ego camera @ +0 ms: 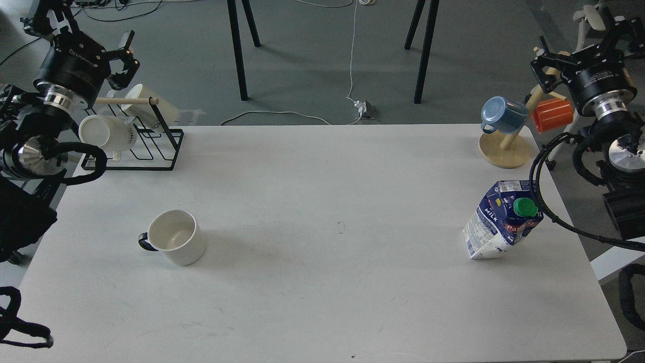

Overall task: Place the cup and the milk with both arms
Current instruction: 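Move the left gripper down toward the white mug, then grasp the white mug by its rim with the left gripper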

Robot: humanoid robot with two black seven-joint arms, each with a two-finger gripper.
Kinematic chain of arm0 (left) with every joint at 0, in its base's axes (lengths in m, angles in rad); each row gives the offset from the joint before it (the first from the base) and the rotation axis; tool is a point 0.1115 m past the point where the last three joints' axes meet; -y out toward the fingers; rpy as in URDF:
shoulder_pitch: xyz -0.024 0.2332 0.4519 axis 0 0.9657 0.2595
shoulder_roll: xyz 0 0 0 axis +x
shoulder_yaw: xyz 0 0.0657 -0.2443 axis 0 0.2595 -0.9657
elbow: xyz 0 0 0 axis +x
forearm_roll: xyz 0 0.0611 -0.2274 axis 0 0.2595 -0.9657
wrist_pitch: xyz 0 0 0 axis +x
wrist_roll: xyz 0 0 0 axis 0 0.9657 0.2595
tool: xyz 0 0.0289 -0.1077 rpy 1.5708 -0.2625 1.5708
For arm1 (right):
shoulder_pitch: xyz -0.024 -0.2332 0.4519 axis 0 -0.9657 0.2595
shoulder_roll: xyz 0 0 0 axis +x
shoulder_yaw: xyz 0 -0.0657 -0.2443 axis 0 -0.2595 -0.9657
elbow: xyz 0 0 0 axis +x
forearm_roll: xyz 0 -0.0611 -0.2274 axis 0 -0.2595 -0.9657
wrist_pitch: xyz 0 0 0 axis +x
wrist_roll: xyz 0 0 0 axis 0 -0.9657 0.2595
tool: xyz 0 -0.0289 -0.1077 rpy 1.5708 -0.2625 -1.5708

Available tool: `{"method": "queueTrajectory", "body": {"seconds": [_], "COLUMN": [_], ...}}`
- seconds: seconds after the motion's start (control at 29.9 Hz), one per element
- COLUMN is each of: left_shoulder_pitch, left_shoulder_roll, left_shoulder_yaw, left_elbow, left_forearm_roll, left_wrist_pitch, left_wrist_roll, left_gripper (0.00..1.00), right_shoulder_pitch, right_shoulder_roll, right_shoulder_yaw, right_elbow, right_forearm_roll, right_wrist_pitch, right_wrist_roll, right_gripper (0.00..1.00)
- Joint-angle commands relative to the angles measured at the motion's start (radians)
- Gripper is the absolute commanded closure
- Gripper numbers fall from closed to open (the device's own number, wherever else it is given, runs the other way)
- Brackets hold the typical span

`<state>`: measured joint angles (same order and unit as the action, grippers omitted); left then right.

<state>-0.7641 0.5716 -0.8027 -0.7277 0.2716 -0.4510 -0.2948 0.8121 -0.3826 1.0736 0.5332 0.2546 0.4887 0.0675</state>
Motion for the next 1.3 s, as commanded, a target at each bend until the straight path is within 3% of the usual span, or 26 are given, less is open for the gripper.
{"method": "queueTrajectory", "body": {"seconds": [0.0,0.17,0.3,0.54,0.6,0.74,0.94,1.27], "left_shoulder_pitch": [0.017,0.088,0.115,0.152,0.154,0.158,0.167,0.221], "left_shoulder_roll": [0.126,0.243,0.290,0.297,0.300,0.289,0.266,0.243], "left_shoulder_yaw": [0.045,0.043,0.045,0.137,0.190,0.249,0.342,0.361], "left_elbow": [-0.184,-0.450,-0.529,-0.524,-0.522,-0.486,-0.360,-0.305], "left_forearm_roll": [0.266,0.692,1.010,1.475,1.630,1.892,1.910,1.910], "left_wrist_pitch": [0.002,0.029,0.094,0.130,0.182,0.285,0.322,0.345], "left_wrist_roll": [-0.010,-0.021,-0.020,-0.023,-0.029,-0.030,-0.037,-0.075], "left_gripper": [0.03,0.06,0.06,0.06,0.07,0.17,0.25,0.35], "right_shoulder_pitch": [-0.001,-0.037,-0.080,-0.171,-0.189,-0.195,-0.195,-0.211], "right_shoulder_roll": [-0.006,-0.022,-0.029,-0.065,-0.065,-0.065,-0.064,-0.065], "right_shoulder_yaw": [0.002,0.003,0.032,0.114,0.131,0.132,0.132,0.134], "right_elbow": [0.031,0.096,0.134,0.189,0.191,0.189,0.189,0.188], "right_forearm_roll": [0.000,0.000,0.000,0.000,0.000,0.000,0.000,0.000], "right_wrist_pitch": [0.000,0.000,0.000,0.000,0.000,0.000,0.000,0.000], "right_wrist_roll": [0.000,0.000,0.001,0.001,0.000,0.000,0.000,0.001], "right_gripper": [0.00,0.00,0.01,0.01,0.01,0.01,0.00,0.01]}}
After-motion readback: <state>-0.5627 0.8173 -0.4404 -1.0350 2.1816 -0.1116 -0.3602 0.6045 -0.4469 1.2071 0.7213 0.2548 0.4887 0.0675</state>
